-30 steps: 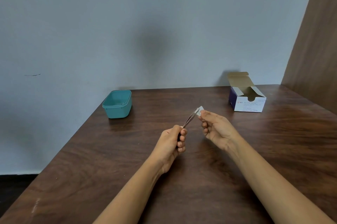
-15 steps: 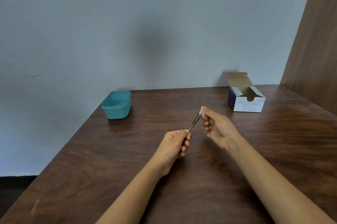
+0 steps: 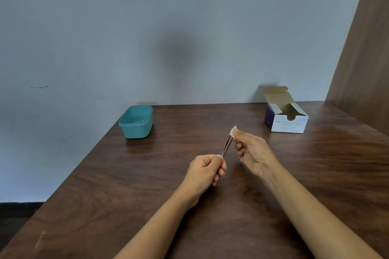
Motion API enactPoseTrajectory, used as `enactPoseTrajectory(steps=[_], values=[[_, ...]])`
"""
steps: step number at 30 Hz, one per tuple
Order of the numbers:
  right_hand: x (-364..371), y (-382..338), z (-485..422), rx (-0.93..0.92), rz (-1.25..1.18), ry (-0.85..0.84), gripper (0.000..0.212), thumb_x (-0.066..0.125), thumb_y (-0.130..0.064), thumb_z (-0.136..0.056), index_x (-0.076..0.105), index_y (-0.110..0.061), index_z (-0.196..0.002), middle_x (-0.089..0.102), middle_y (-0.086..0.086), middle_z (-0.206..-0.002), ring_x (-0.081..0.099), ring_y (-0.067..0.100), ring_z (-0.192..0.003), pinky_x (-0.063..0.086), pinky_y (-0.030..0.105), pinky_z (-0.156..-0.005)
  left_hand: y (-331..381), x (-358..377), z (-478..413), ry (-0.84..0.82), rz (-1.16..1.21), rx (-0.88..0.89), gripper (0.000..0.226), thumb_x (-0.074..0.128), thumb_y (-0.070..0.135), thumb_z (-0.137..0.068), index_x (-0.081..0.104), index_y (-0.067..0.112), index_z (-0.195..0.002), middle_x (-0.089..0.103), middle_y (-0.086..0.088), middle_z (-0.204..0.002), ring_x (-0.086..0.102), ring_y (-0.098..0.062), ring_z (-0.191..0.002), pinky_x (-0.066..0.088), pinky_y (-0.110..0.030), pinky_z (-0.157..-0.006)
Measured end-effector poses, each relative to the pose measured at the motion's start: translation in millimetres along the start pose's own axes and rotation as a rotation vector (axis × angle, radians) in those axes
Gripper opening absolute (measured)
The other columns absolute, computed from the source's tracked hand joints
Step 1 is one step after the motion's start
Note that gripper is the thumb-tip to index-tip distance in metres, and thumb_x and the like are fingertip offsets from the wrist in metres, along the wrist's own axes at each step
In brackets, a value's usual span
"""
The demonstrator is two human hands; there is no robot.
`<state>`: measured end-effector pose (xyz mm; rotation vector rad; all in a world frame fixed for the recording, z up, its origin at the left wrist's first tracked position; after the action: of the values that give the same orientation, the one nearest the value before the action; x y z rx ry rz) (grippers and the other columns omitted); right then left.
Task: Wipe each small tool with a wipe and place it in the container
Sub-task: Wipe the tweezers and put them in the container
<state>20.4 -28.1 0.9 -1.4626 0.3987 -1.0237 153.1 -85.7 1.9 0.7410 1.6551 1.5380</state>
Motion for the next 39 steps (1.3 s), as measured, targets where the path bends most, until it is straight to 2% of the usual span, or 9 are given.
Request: enactPoseTrajectory(steps=[5, 9, 12, 16, 21, 24, 28, 31, 39], values=[[-10.4, 0.1, -1.5, -0.039, 0.089, 0.101, 0.022, 0.070, -0.030, -0.084, 0.064, -0.017, -0.067, 0.052, -0.007, -0.058, 0.038, 0.007, -0.054, 0.027, 0.021, -0.050, -0.1, 1.1, -0.1, -0.011, -0.019, 0.002, 0.036, 0.046, 0.020, -0.097, 0.062, 0.017, -0.065, 0.053, 0.005, -0.056, 0.042, -0.004, -0.046, 0.037, -0.018, -0.047], [-9.4, -2.0, -2.4, -0.063, 0.103, 0.085, 0.010, 0.067, -0.023, -0.087, 0.070, -0.014, -0.084, 0.058, -0.006, -0.064, 0.041, 0.006, -0.058, 0.029, 0.020, -0.051, -1.3, -0.1, 0.1, 0.001, -0.007, 0.000, 0.035, 0.046, 0.018, -0.097, 0.063, 0.015, -0.066, 0.054, 0.005, -0.056, 0.042, -0.005, -0.046, 0.038, -0.018, -0.046], [-6.1, -0.5, -2.2, -0.025, 0.086, 0.047, 0.014, 0.064, -0.013, -0.088, 0.069, -0.005, -0.099, 0.058, -0.003, -0.068, 0.042, 0.005, -0.059, 0.029, 0.018, -0.049, -2.4, 0.5, -0.6, 0.003, -0.013, 0.001, 0.035, 0.047, 0.018, -0.097, 0.064, 0.015, -0.066, 0.055, 0.005, -0.055, 0.043, -0.005, -0.046, 0.038, -0.018, -0.046], [-3.6, 0.9, 0.4, 0.010, 0.054, 0.028, 0.005, 0.068, -0.016, -0.085, 0.069, -0.011, -0.086, 0.056, -0.005, -0.061, 0.040, 0.004, -0.055, 0.027, 0.018, -0.049, -1.9, 0.0, -1.1, 0.010, -0.029, 0.009, 0.035, 0.047, 0.018, -0.096, 0.064, 0.015, -0.066, 0.056, 0.005, -0.056, 0.044, -0.005, -0.046, 0.039, -0.018, -0.046], [-7.7, -2.1, 5.0, -0.032, 0.125, 0.097, 0.021, 0.073, -0.033, -0.080, 0.066, -0.016, -0.072, 0.054, -0.009, -0.055, 0.039, 0.006, -0.054, 0.029, 0.019, -0.049, -0.6, 0.9, -0.9, 0.004, -0.030, 0.026, 0.035, 0.047, 0.018, -0.097, 0.065, 0.014, -0.068, 0.056, 0.004, -0.057, 0.044, -0.005, -0.047, 0.039, -0.017, -0.047], [-5.4, -3.3, 5.7, -0.063, 0.113, 0.081, 0.016, 0.070, -0.031, -0.083, 0.069, -0.016, -0.079, 0.058, -0.008, -0.062, 0.040, 0.005, -0.057, 0.029, 0.019, -0.051, -0.2, 0.6, -0.9, 0.007, -0.030, 0.030, 0.034, 0.047, 0.018, -0.097, 0.066, 0.014, -0.070, 0.057, 0.004, -0.058, 0.045, -0.004, -0.048, 0.040, -0.017, -0.048], [4.3, 2.0, 6.3, -0.030, 0.055, -0.006, 0.004, 0.068, -0.018, -0.085, 0.070, -0.017, -0.089, 0.059, -0.006, -0.072, 0.041, 0.004, -0.059, 0.028, 0.018, -0.051, 0.2, -2.2, -1.8, 0.026, -0.023, 0.046, 0.035, 0.046, 0.019, -0.098, 0.066, 0.015, -0.070, 0.057, 0.006, -0.058, 0.046, -0.004, -0.049, 0.040, -0.017, -0.049], [6.8, 6.8, 7.9, 0.001, 0.030, -0.028, 0.012, 0.072, -0.014, -0.080, 0.071, -0.019, -0.091, 0.065, -0.009, -0.071, 0.044, 0.004, -0.057, 0.031, 0.018, -0.050, 0.9, -3.9, -2.3, 0.035, -0.032, 0.050, 0.035, 0.046, 0.019, -0.098, 0.065, 0.015, -0.068, 0.057, 0.006, -0.057, 0.046, -0.004, -0.049, 0.041, -0.017, -0.049], [7.6, -1.8, 7.2, -0.047, 0.144, -0.045, 0.004, 0.068, -0.016, -0.084, 0.070, -0.016, -0.080, 0.059, -0.006, -0.066, 0.042, 0.005, -0.057, 0.029, 0.019, -0.052, 4.4, -3.9, -1.9, 0.034, -0.094, 0.066, 0.034, 0.049, 0.017, -0.095, 0.064, 0.015, -0.064, 0.057, 0.004, -0.056, 0.046, -0.004, -0.047, 0.041, -0.017, -0.049]])
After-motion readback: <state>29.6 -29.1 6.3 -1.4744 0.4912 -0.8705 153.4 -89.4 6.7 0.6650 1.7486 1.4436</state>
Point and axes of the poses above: each hand's wrist, its own z-axis away from the middle knuckle, its own x-axis out of the palm, y = z × x, the point moved 9 cm from there along -z, towards the middle knuckle
